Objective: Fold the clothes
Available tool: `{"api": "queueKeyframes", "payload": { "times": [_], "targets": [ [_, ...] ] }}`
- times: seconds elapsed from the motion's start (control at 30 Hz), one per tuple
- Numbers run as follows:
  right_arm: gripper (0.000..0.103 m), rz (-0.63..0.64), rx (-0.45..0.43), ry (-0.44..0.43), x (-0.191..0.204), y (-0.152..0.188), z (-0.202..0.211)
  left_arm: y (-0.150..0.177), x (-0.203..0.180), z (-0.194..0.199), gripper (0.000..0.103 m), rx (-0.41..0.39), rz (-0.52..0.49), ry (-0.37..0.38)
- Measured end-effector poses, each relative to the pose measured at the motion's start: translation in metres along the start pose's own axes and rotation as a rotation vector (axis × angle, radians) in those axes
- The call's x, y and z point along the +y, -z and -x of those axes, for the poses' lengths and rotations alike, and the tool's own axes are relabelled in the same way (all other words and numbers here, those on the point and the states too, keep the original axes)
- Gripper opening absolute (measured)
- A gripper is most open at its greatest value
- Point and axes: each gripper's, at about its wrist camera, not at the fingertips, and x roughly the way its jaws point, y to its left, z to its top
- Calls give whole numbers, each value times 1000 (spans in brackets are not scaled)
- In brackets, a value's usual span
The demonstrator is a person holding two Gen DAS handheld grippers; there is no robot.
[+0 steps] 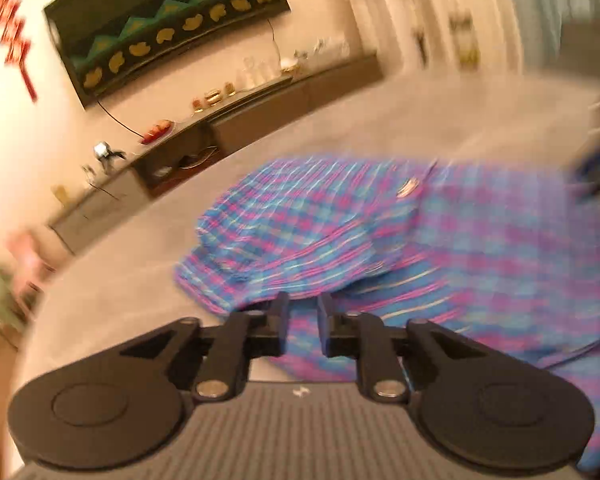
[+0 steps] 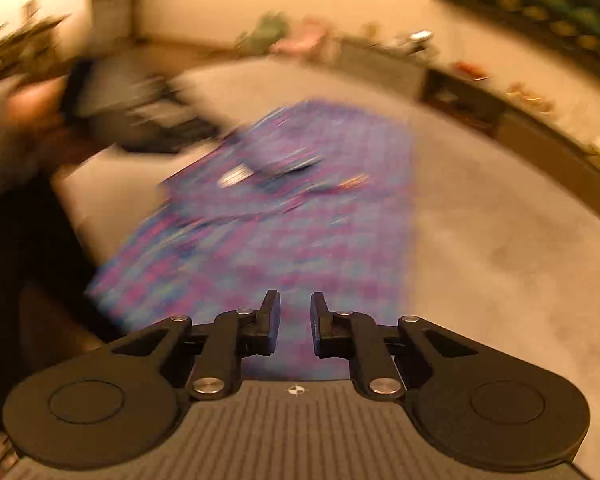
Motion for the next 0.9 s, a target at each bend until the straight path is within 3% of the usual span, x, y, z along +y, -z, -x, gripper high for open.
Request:
{"api": "queueKeyframes", "payload": {
  "times": [0.07,0.13,0.2,0.23,0.27,0.3,0.33,0.37,0.4,0.43,0.5,0.6,0.67,0.7,0.77,0.83,0.9],
  "targets": [
    [18,-11,29,34,-20,0,-22,6,-13,1,21,16,20,121],
    [18,50,73,63,-16,6,-43,16,-29,-17,20,92,-39,116],
    [17,110,102,88,-3,11,-57,17,-22,-30,21,101,-55,72],
    [16,125,120,95,9,11,-57,14,-15,-37,21,116,-60,21],
    [15,139,134,86,23,11,-56,10,-8,-47,16,143,-87,-87],
    [4,153,139,38,39,10,-54,6,1,-58,11,177,-123,-211],
    [5,168,144,-23,54,8,-51,4,10,-65,7,211,-137,-280],
    [5,184,150,-117,65,5,-45,1,21,-63,7,226,-119,-297],
    [7,201,147,-190,75,1,-39,-2,30,-50,10,209,-77,-288],
    [7,215,121,-205,76,-7,-34,-5,38,-35,15,183,-31,-274],
    [11,200,57,-175,59,-31,-31,-7,32,5,16,114,34,-228],
    [18,189,-24,-107,14,-73,-58,-4,-9,40,20,53,47,4],
    [19,214,-36,-43,-10,-93,-98,3,-47,40,21,72,2,143],
    [19,236,-35,-14,-17,-101,-122,10,-65,36,21,100,-35,175],
    [19,279,-27,25,-33,-111,-168,25,-81,25,19,139,-98,154],
    [19,317,0,59,-46,-111,-205,29,-68,22,19,157,-67,161],
    [17,337,47,82,-56,-99,-218,29,-51,10,12,194,-114,1]
  ]
}}
